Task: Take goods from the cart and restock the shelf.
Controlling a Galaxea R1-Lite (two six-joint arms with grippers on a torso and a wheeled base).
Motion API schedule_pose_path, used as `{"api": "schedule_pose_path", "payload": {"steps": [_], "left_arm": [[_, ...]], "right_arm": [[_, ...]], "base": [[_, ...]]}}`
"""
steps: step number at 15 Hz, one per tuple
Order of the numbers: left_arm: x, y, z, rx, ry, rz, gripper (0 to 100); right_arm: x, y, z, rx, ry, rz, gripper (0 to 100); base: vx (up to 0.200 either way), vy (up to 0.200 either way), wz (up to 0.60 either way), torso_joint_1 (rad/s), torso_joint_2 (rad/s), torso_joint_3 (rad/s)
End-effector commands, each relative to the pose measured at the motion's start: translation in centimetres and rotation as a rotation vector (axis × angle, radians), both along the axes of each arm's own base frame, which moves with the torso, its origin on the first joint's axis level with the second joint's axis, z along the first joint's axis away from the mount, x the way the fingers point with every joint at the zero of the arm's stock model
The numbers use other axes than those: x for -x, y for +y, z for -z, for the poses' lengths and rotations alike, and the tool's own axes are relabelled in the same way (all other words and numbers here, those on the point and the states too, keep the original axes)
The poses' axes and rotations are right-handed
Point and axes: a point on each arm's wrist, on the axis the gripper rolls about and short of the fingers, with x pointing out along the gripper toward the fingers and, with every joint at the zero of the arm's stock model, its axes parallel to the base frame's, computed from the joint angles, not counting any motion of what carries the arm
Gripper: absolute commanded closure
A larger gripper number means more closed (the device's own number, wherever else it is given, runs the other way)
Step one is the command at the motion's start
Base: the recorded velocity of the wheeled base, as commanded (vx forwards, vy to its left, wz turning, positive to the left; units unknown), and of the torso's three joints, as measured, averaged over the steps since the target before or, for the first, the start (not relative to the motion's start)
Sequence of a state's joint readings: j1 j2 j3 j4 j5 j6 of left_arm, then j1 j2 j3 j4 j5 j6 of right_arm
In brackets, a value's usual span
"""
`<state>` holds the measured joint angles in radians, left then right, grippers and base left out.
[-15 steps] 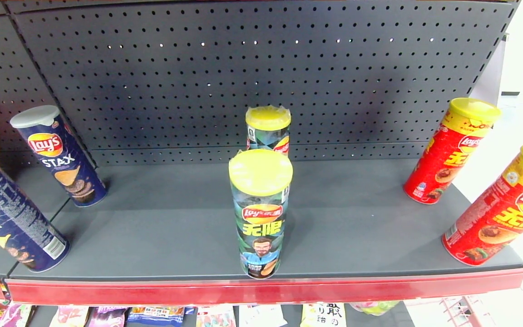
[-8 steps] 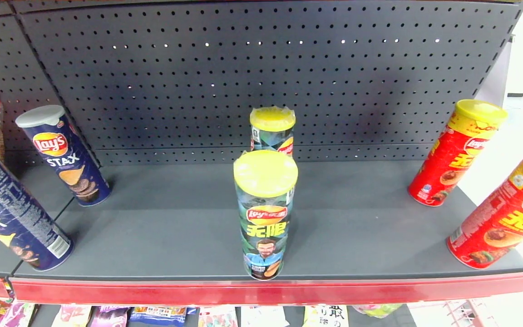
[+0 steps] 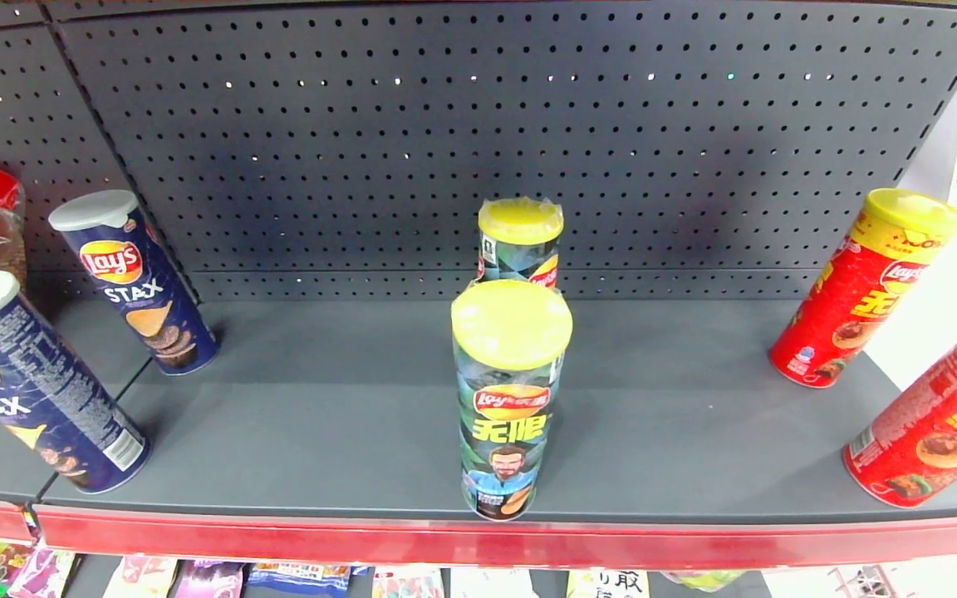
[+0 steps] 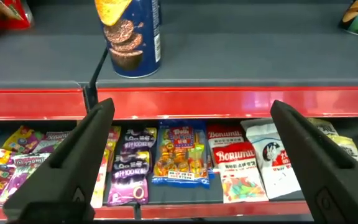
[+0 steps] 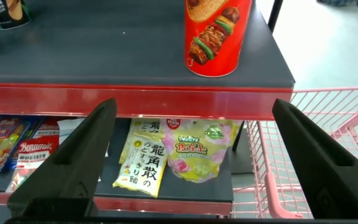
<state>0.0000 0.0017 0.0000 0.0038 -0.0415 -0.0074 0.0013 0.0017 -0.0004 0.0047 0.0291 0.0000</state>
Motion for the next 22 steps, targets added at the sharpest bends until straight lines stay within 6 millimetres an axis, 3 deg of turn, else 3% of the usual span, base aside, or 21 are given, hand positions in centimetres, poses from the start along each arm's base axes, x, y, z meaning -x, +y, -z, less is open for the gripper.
{"api": "schedule_pose_path", "payload": {"steps": [1, 3, 7, 13, 16, 19, 22], "left_arm": [[0.01, 0.0, 0.01, 0.0, -0.001, 0.0, 0], [0.01, 0.0, 0.01, 0.0, -0.001, 0.0, 0], [0.01, 0.0, 0.0, 0.0, -0.002, 0.0, 0], [0.01, 0.0, 0.0, 0.0, -0.002, -0.002, 0], [0.01, 0.0, 0.01, 0.0, -0.001, 0.0, 0], [0.01, 0.0, 0.01, 0.0, -0.001, 0.0, 0], [0.01, 0.0, 0.01, 0.0, -0.001, 0.0, 0]], "right_arm": [[0.0, 0.0, 0.01, 0.0, 0.0, -0.002, 0], [0.0, 0.0, 0.01, 0.002, 0.0, -0.002, 0], [0.0, 0.0, 0.01, 0.003, 0.0, -0.002, 0], [0.0, 0.0, 0.03, 0.003, 0.002, -0.002, 0], [0.01, 0.0, -0.03, 0.005, -0.001, 0.0, 0], [0.01, 0.0, -0.03, 0.002, -0.001, 0.0, 0], [0.0, 0.0, 0.01, 0.002, 0.0, 0.0, 0]], "base": [[0.0, 0.0, -0.6, 0.002, 0.0, 0.012], [0.0, 0.0, -0.6, -0.002, 0.0, 0.007], [0.0, 0.0, 0.0, 0.0, 0.0, 0.0], [-0.2, 0.0, 0.0, 0.004, 0.0, 0.001], [0.0, 0.0, 0.0, 0.0, 0.0, 0.0], [0.0, 0.0, 0.6, 0.006, 0.0, 0.002], [0.0, 0.0, 0.0, 0.0, 0.0, 0.0]]}}
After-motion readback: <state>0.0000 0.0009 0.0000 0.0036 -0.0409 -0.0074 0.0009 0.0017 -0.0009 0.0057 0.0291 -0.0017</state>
